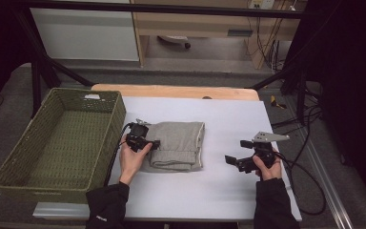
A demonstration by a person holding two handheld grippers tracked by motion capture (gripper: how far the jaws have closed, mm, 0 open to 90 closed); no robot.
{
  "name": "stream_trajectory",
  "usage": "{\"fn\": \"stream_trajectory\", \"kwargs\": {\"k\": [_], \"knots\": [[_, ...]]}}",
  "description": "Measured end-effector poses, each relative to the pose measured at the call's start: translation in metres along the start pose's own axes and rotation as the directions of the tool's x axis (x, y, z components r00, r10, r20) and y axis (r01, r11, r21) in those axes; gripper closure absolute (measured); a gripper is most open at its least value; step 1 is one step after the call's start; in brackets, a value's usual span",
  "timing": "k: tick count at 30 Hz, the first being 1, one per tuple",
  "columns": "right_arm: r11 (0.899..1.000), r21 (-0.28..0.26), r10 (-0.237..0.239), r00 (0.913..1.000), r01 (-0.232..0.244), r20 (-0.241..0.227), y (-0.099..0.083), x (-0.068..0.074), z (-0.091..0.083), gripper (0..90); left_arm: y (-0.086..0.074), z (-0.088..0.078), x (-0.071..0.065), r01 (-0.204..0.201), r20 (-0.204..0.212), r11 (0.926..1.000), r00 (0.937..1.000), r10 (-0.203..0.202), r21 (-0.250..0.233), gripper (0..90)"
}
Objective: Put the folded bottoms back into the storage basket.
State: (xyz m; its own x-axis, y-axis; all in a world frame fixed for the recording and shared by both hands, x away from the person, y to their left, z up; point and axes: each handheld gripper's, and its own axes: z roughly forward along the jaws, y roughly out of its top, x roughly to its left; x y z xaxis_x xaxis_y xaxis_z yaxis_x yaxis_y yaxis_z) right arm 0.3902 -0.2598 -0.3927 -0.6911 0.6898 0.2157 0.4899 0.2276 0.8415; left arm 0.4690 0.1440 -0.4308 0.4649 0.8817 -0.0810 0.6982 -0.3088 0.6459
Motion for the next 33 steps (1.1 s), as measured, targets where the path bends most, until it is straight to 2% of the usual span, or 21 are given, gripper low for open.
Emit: {"fn": "stream_trajectory", "kwargs": {"k": [1,8,16,21,27,33], "knots": [[1.000,0.000,0.000,1.0000,0.000,0.001,0.000,0.000,0.000,0.6,-0.002,0.001,0.002,0.015,0.007,0.9998,0.9999,-0.015,-0.009,36.6],[1.000,0.001,-0.002,1.0000,0.002,0.000,0.000,0.000,0.001,0.6,-0.006,0.005,0.006,0.038,0.037,0.9993,0.9986,-0.038,-0.003,46.7],[1.000,0.004,0.002,1.0000,-0.002,-0.002,0.000,0.001,0.003,0.6,-0.008,0.006,0.004,0.027,0.044,0.9996,0.9987,-0.027,-0.011,64.4],[1.000,0.004,0.000,1.0000,0.000,-0.005,0.001,0.002,0.006,0.6,-0.008,0.006,0.001,0.013,0.050,0.9999,0.9986,-0.013,-0.007,72.1],[1.000,0.009,-0.004,1.0000,0.004,-0.004,0.003,0.005,0.009,0.5,-0.007,0.007,-0.004,0.006,0.029,1.0000,0.9996,-0.006,-0.004,75.8],[1.000,0.011,0.000,1.0000,0.000,0.006,0.005,0.007,0.013,0.6,-0.006,0.007,-0.005,0.012,0.025,0.9999,0.9996,-0.012,0.000,77.0]]}}
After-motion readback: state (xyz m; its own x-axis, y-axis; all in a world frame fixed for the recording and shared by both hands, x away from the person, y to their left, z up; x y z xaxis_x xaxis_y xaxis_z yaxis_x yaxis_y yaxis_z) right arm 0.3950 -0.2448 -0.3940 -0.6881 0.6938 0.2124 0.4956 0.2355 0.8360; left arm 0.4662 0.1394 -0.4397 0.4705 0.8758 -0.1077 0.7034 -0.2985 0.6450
